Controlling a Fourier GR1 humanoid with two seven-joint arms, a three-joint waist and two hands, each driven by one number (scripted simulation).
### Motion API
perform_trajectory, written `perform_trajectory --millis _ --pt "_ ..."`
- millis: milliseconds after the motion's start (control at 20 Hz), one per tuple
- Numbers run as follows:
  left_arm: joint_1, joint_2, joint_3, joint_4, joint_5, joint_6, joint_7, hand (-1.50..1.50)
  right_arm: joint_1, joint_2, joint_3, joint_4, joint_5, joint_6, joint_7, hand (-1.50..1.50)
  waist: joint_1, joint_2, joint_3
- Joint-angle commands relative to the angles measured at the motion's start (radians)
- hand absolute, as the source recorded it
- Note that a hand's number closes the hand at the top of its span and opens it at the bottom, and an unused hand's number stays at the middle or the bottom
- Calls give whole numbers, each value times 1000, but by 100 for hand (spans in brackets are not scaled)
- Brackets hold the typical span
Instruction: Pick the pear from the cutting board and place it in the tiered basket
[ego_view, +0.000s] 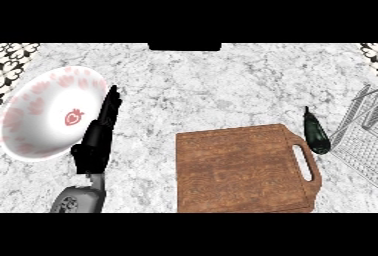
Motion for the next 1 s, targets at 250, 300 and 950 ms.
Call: perform_trajectory --millis 250,300,950 --pt "-24 -25 -38 -1 -25 34 32 0 -278 50 257 121 157 -63 -4 150 3 1 0" --pt "-46 -8 3 34 7 -8 5 0 -314 54 314 183 181 -64 -26 150 17 5 1" --pt "-28 2 3 18 2 -14 22 0 -574 145 288 489 -133 352 189 -150 17 2 0"
